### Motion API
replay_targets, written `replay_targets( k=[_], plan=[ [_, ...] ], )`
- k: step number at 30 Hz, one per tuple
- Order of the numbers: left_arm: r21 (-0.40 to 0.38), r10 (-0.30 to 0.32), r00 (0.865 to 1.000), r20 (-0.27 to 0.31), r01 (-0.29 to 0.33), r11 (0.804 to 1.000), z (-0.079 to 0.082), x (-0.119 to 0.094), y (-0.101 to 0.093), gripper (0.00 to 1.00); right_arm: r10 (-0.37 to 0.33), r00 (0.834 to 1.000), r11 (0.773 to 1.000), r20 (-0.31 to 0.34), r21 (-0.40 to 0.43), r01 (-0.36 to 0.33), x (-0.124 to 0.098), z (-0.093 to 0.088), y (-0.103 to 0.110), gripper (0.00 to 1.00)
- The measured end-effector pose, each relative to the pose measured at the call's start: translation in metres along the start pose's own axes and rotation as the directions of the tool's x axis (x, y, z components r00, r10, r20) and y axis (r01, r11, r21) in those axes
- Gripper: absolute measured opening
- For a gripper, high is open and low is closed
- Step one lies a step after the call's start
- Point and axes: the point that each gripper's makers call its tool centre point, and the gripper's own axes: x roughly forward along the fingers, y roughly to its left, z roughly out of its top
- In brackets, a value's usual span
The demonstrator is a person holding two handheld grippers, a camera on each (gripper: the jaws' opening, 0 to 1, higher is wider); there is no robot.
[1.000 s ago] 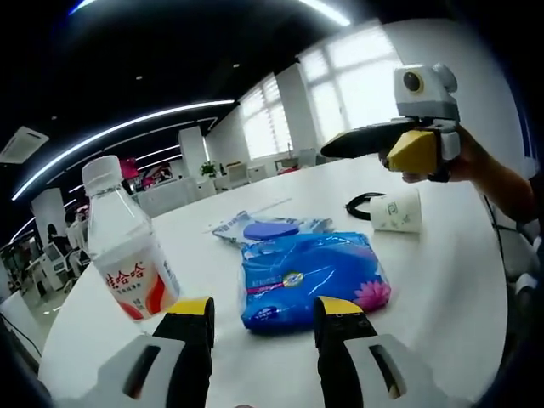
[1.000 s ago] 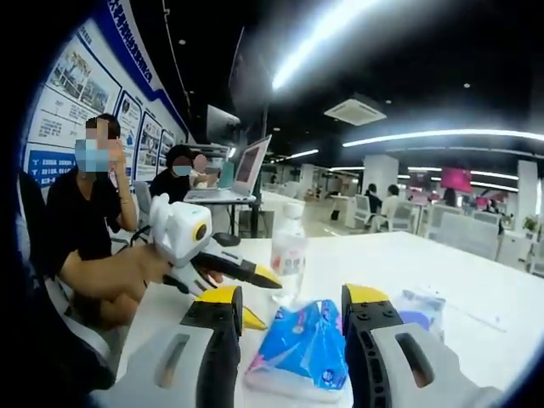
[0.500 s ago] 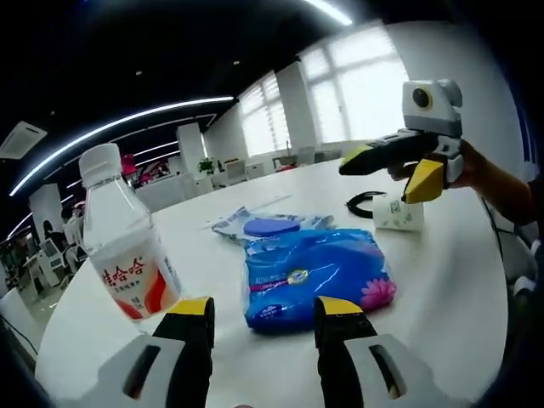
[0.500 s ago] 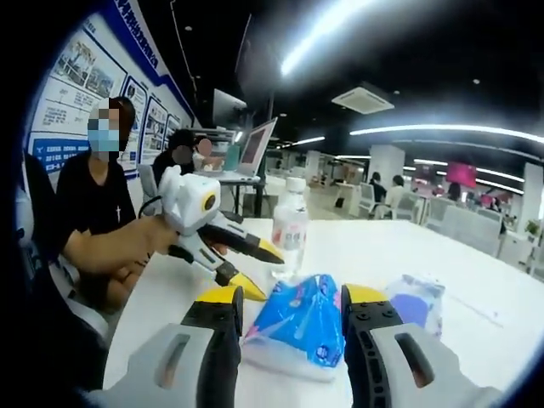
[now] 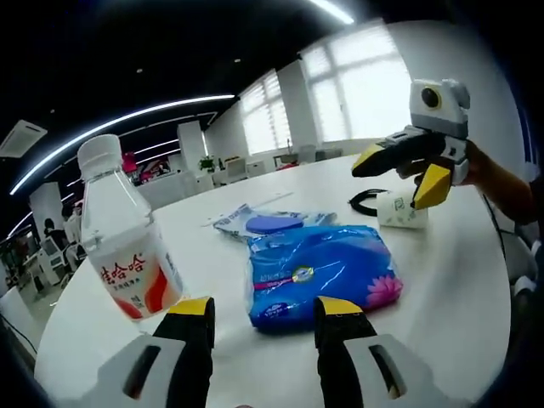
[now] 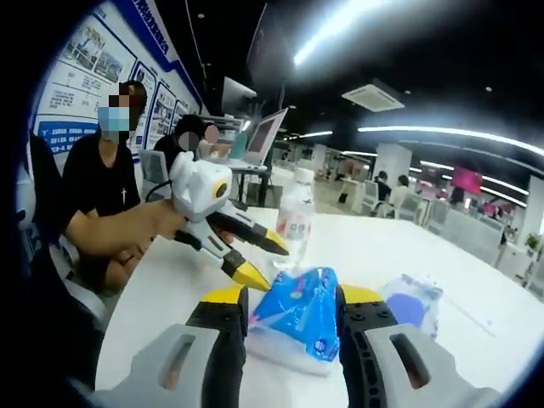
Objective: Arrange the tabletop items into an orderly group along one side of the table until the central work area is clear of visible clutter.
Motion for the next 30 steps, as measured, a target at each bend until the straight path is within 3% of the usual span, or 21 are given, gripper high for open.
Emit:
replay_targets(
  k=[12,17,21,30],
  plan=[
    [0.001,-0.017,1.0,-0.009,0.017,1.0,0.0,0.002,-0.003,0.45,-0.002,0.991,0.995,-0.135,-0.103,-0.012,0.005,-0.027,0.003,0.37],
    [-0.003,-0.023,1.0,-0.011,0.023,1.0,0.0,0.003,-0.005,0.45,-0.009,0.99,0.994,-0.142,-0.107,-0.006,0.006,-0.025,-0.004,0.35],
    [0.002,-0.027,0.999,-0.019,0.027,1.0,-0.001,0.005,-0.006,0.45,-0.024,0.98,0.987,-0.198,-0.16,-0.008,0.008,-0.032,-0.007,0.34],
    [0.0,-0.04,0.999,-0.03,0.04,0.999,-0.004,0.007,-0.008,0.44,-0.007,0.963,0.983,-0.27,-0.177,-0.042,0.02,-0.044,-0.001,0.3]
  ],
)
